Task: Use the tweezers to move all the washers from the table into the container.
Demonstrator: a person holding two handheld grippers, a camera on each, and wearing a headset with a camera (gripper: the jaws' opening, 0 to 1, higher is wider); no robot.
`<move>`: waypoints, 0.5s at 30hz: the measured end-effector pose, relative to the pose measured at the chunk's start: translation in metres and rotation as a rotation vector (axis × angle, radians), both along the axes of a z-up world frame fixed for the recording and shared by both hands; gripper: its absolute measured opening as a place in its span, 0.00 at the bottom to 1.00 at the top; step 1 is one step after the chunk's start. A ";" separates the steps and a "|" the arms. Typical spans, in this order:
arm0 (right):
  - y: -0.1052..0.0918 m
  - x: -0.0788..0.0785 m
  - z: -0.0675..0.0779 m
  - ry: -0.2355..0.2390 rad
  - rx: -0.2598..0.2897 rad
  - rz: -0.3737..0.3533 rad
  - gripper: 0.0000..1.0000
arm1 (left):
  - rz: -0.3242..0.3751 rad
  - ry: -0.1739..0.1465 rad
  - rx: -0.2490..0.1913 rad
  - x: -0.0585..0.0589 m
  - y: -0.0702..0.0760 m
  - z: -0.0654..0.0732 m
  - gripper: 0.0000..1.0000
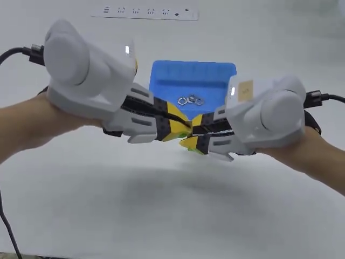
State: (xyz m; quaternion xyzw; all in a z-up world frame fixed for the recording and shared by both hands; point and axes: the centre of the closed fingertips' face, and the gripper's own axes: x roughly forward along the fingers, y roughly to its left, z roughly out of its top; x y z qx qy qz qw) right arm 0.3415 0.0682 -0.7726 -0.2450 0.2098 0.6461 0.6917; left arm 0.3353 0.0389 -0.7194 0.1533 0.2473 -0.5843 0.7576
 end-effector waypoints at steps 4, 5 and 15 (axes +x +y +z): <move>0.000 0.002 0.000 0.005 0.004 -0.005 0.12 | 0.010 0.001 0.000 0.003 0.000 0.000 0.07; 0.000 0.002 0.000 0.006 0.004 -0.003 0.12 | 0.012 0.004 -0.001 0.003 0.000 0.000 0.07; 0.002 0.000 0.001 -0.002 0.017 0.012 0.09 | 0.017 0.015 0.010 0.006 0.001 -0.004 0.07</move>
